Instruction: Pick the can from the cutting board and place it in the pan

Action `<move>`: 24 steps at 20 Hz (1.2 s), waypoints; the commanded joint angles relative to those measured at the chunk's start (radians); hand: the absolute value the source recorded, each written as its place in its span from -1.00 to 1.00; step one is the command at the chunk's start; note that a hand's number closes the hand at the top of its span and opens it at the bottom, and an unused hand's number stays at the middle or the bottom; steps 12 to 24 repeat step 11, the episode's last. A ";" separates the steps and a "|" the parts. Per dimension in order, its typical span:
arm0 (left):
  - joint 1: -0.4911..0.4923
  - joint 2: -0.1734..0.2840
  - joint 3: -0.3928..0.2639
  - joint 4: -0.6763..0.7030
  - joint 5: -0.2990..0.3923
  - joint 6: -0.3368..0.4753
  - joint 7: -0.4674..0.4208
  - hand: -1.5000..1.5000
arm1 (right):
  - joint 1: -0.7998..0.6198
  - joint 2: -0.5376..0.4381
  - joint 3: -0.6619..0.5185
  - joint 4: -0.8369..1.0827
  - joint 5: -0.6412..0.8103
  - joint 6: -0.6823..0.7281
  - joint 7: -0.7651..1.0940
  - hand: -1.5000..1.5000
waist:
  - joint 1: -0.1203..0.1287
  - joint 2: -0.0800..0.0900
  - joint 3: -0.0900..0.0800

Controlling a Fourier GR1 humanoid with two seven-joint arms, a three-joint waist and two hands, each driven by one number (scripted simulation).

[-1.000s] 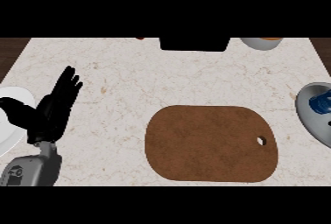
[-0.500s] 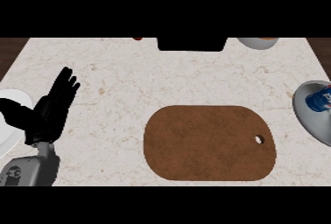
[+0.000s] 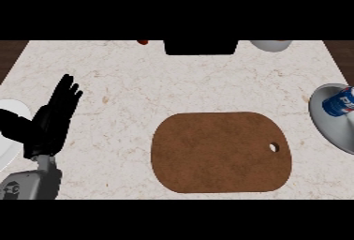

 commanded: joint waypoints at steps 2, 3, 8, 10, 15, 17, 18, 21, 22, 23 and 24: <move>0.026 -0.010 -0.008 -0.042 -0.005 0.011 0.005 0.00 | 0.092 -0.052 -0.016 0.001 -0.035 0.253 -0.132 -1.00 | -0.001 -0.004 0.002; 0.019 -0.010 -0.008 -0.040 -0.006 0.013 0.008 0.00 | 0.109 -0.036 -0.015 -0.010 -0.038 0.235 -0.153 -1.00 | -0.003 -0.003 0.003; 0.048 0.010 0.014 0.003 0.012 -0.027 -0.025 0.00 | 0.173 -0.054 -0.021 -0.036 -0.069 0.259 -0.167 -1.00 | -0.008 -0.003 0.001; 0.001 0.010 0.016 -0.012 0.011 -0.004 0.022 0.00 | 0.189 -0.041 -0.016 -0.049 -0.074 0.252 -0.180 -1.00 | -0.013 -0.004 0.003; 0.001 -0.016 -0.020 -0.019 -0.019 0.012 0.003 0.00 | 0.186 -0.037 -0.014 -0.057 -0.080 0.247 -0.181 -1.00 | -0.012 -0.004 0.002; 0.001 -0.016 -0.020 -0.019 -0.019 0.012 0.003 0.00 | 0.186 -0.037 -0.014 -0.057 -0.080 0.247 -0.181 -1.00 | -0.012 -0.004 0.002; 0.001 -0.016 -0.020 -0.019 -0.019 0.012 0.003 0.00 | 0.186 -0.037 -0.014 -0.057 -0.080 0.247 -0.181 -1.00 | -0.012 -0.004 0.002; 0.001 -0.016 -0.020 -0.019 -0.019 0.012 0.003 0.00 | 0.186 -0.037 -0.014 -0.057 -0.080 0.247 -0.181 -1.00 | -0.012 -0.004 0.002; 0.001 -0.016 -0.020 -0.019 -0.019 0.012 0.003 0.00 | 0.186 -0.037 -0.014 -0.057 -0.080 0.247 -0.181 -1.00 | -0.012 -0.004 0.002; 0.001 -0.016 -0.020 -0.019 -0.019 0.012 0.003 0.00 | 0.186 -0.037 -0.014 -0.057 -0.080 0.247 -0.181 -1.00 | -0.012 -0.004 0.002; 0.001 -0.016 -0.020 -0.019 -0.019 0.012 0.003 0.00 | 0.186 -0.037 -0.014 -0.057 -0.080 0.247 -0.181 -1.00 | -0.012 -0.004 0.002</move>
